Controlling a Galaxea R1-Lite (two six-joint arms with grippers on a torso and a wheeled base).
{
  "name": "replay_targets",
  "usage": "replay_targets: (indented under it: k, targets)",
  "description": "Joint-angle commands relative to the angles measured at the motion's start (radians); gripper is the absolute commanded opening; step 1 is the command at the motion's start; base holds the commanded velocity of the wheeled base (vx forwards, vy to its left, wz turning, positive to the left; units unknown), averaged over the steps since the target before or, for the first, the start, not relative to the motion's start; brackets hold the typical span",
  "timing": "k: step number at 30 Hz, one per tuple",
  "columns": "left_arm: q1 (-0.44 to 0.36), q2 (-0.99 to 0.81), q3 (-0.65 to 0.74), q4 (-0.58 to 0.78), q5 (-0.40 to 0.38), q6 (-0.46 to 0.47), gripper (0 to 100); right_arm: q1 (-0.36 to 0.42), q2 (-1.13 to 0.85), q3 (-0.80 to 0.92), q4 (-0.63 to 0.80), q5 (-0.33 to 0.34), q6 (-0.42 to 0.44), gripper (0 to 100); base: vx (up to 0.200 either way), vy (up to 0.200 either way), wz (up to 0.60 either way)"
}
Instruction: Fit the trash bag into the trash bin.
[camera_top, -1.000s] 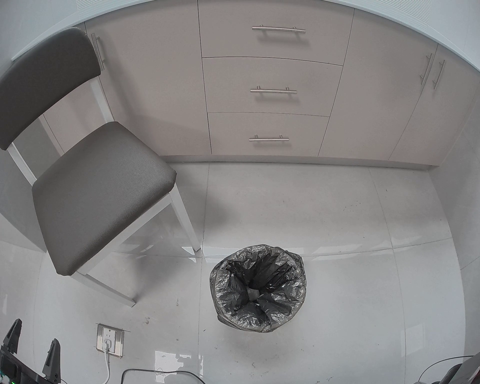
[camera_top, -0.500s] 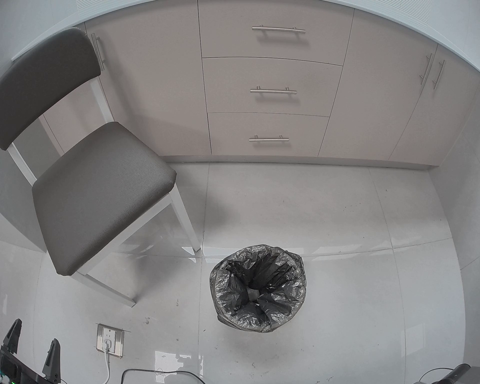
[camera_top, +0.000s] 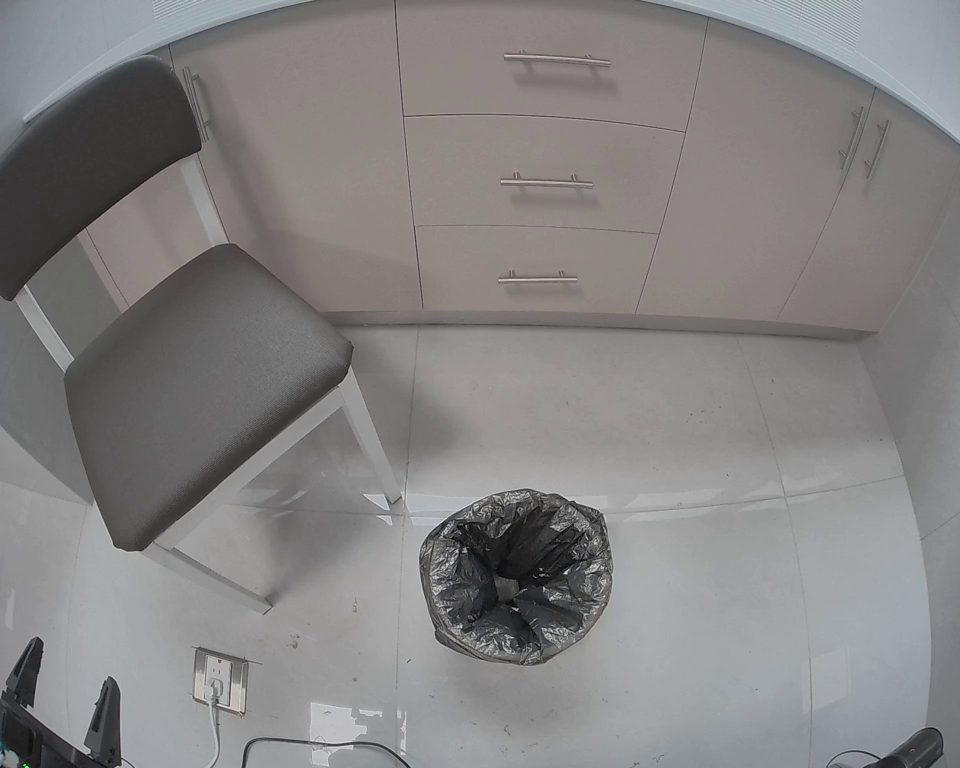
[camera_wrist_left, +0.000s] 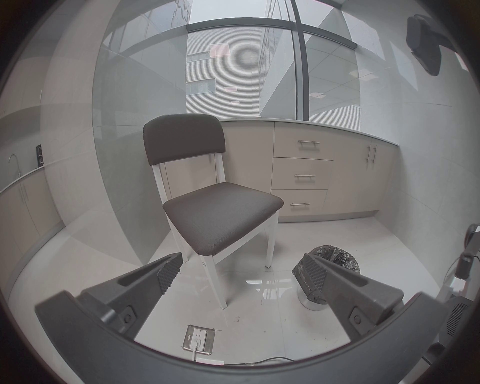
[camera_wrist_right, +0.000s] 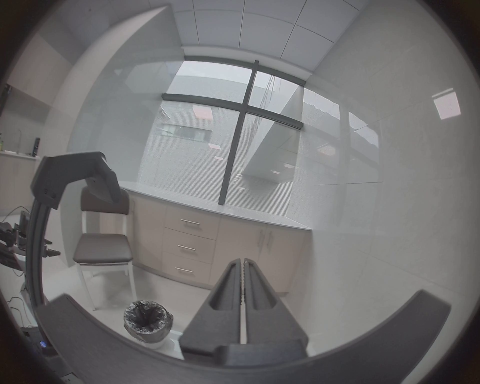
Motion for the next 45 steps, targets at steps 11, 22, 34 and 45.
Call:
replay_targets:
  k: [11, 22, 34, 45]
  targets:
    - [0.000, -0.013, 0.018, 0.000, -0.001, 0.000, 100, 0.029, -0.167, 1.751, -1.312, 0.187, 0.100, 0, 0.000, 0.000, 0.00]
    - [-0.001, -0.013, 0.018, 0.000, 0.001, 0.000, 100, 0.029, -0.167, 1.751, -1.184, 0.147, 0.212, 0, 0.000, 0.000, 0.00]
    - [-0.001, -0.013, 0.018, 0.000, -0.001, 0.000, 100, 0.029, -0.167, 1.751, -1.142, 0.085, 0.217, 0, 0.000, 0.000, 0.00]
    - [0.000, -0.013, 0.018, 0.000, -0.001, 0.000, 100, 0.029, -0.167, 1.751, -1.134, 0.079, 0.226, 0, 0.000, 0.000, 0.00]
